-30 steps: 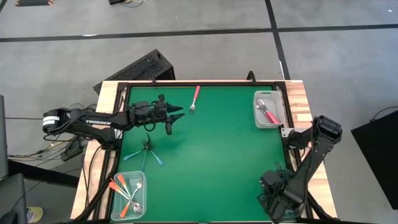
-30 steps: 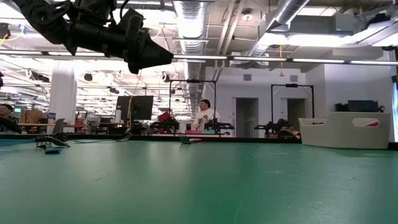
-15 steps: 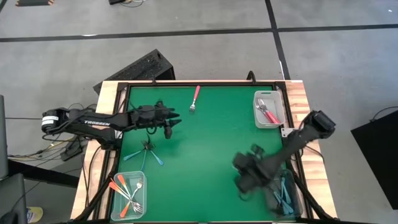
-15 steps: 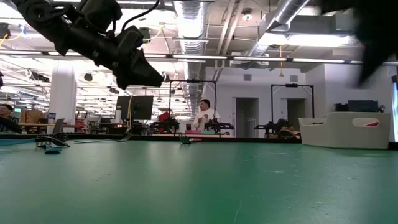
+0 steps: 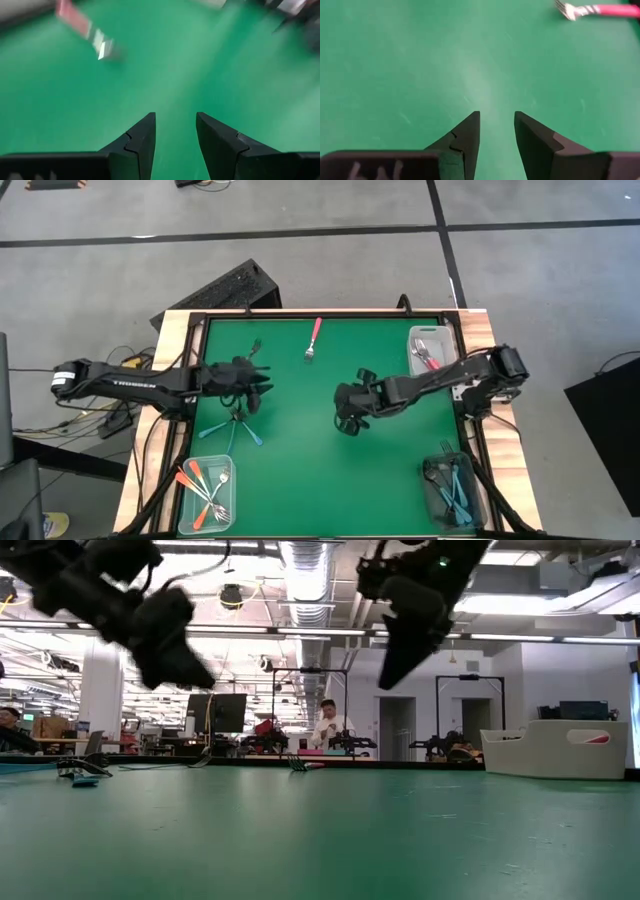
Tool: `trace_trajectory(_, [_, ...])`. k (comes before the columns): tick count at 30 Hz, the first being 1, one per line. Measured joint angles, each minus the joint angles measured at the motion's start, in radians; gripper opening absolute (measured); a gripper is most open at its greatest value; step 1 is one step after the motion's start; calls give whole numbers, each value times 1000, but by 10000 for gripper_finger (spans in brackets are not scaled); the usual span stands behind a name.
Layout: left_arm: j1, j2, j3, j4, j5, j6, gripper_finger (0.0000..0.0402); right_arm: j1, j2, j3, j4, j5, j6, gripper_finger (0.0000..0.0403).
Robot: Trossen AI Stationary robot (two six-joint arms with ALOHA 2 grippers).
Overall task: Sort silverware by color (type)
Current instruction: Put the blue fork into the black bin
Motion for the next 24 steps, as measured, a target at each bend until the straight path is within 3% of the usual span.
trace_trajectory(4, [-44, -32, -30, -255, -47, -173, 127, -12, 0, -5, 59, -2, -42, 141])
trace_trajectory(8, [-82, -53, -43, -407, -134, -342, 127, -19, 0, -5, 64, -1, -61, 137])
trace_trajectory(17, [-145, -55, -44, -465, -94, -510, 127, -58, 0, -6, 110, 0, -110, 136])
trace_trajectory(24, [-194, -56, -43, -611, -106, -629, 127, -65, 0, -6, 115, 1, -141, 136])
